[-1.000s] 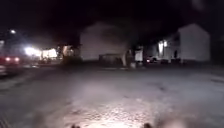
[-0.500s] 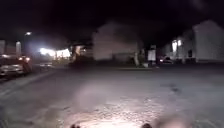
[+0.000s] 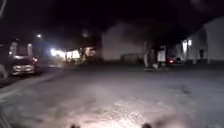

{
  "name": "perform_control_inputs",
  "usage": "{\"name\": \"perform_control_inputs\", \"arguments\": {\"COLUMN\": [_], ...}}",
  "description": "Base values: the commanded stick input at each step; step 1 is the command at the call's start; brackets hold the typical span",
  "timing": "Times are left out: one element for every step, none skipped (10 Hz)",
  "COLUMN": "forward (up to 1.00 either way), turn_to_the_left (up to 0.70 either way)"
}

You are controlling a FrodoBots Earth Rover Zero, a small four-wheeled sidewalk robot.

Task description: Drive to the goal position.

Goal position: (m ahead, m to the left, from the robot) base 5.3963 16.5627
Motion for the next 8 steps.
{"name": "perform_control_inputs", "arguments": {"forward": [0.7,0.7,0.7,0.7,0.7,0.7,0.7,0.7], "turn_to_the_left": [0.0,0.0,0.0,0.13,0.35,0.35,0.35,0.35]}}
